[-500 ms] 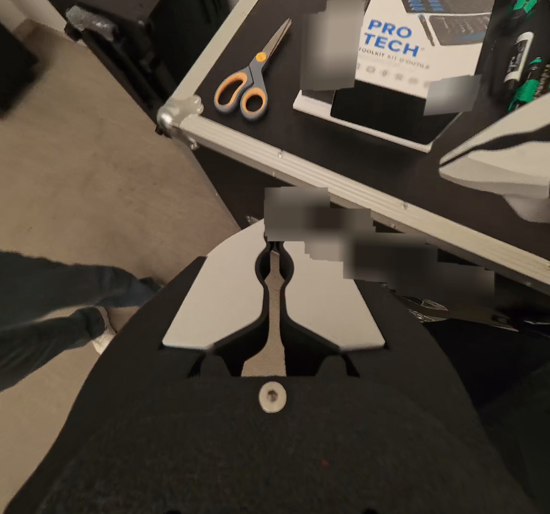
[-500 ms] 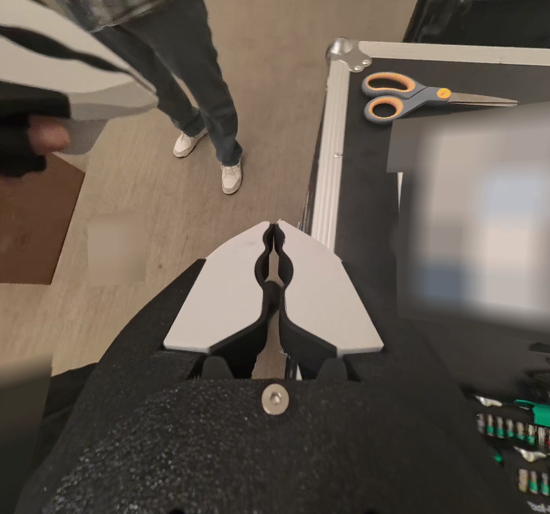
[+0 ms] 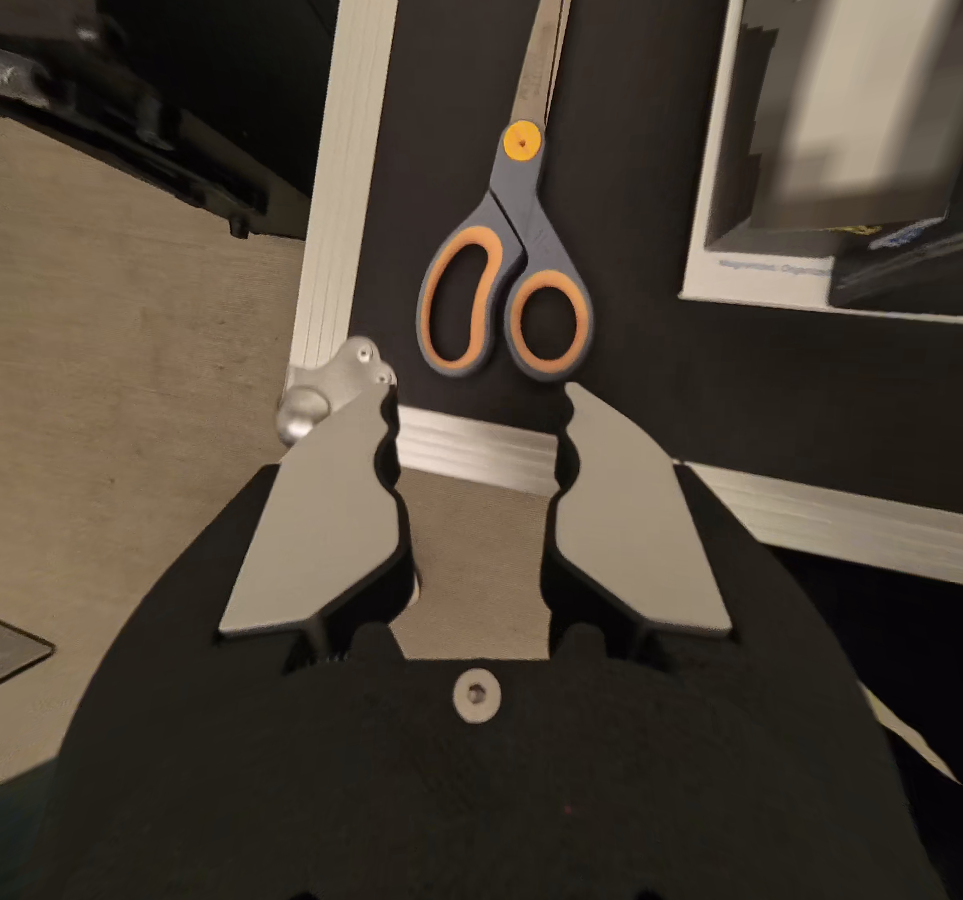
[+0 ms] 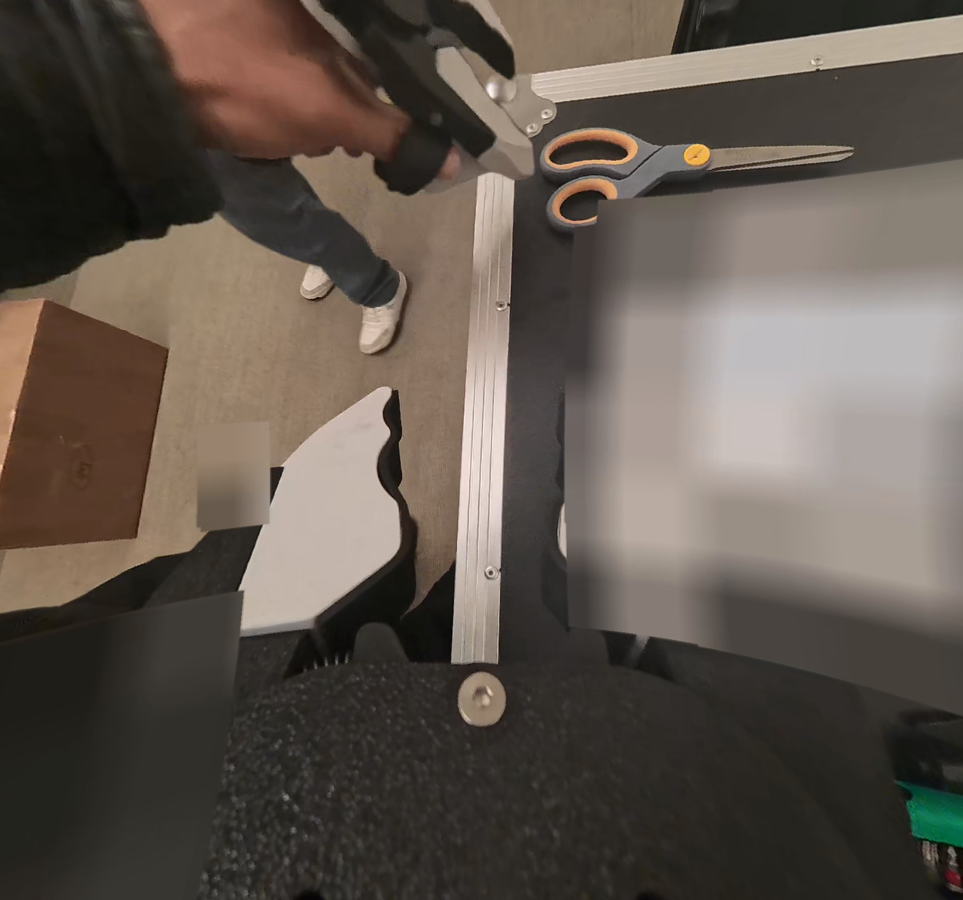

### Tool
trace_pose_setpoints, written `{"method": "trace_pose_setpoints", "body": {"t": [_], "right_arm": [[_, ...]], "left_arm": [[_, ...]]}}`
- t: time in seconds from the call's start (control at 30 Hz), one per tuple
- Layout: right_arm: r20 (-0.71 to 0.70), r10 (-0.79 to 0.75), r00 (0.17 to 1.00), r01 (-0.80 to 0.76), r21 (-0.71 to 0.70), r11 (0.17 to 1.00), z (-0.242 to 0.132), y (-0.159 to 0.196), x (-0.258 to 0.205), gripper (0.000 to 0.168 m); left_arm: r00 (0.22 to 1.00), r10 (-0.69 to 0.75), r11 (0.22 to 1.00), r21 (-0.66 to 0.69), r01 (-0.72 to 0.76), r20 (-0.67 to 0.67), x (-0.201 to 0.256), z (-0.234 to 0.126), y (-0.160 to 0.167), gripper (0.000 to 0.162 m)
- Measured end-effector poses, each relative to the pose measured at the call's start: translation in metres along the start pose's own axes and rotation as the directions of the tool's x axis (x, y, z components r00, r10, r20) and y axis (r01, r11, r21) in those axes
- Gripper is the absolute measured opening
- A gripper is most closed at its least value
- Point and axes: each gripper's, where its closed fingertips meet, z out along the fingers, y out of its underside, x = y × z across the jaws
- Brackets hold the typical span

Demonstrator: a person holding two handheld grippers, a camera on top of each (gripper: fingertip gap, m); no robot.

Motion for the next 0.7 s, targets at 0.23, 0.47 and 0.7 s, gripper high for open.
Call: {"method": "trace_pose_setpoints", "body": {"t": [0.23,0.47,0.7], "right_arm": [[-0.039,0.055,0.998,-0.055,-0.008,0.998,0.008,-0.002,0.01,0.058],[-0.058,0.045,0.997,-0.046,-0.012,0.999,0.016,-0.011,0.011,0.057],[-0.075,0.034,0.997,-0.037,-0.027,0.999,0.019,-0.013,0.012,0.053]], "left_arm": [[0.994,0.089,0.993,-0.068,-0.093,-0.057,-0.003,0.038,-0.01,0.028],[0.99,0.079,0.993,-0.074,-0.088,-0.113,-0.008,0.05,-0.018,0.025],[0.978,0.174,0.977,-0.104,-0.186,-0.116,-0.018,0.065,-0.022,0.033]]}}
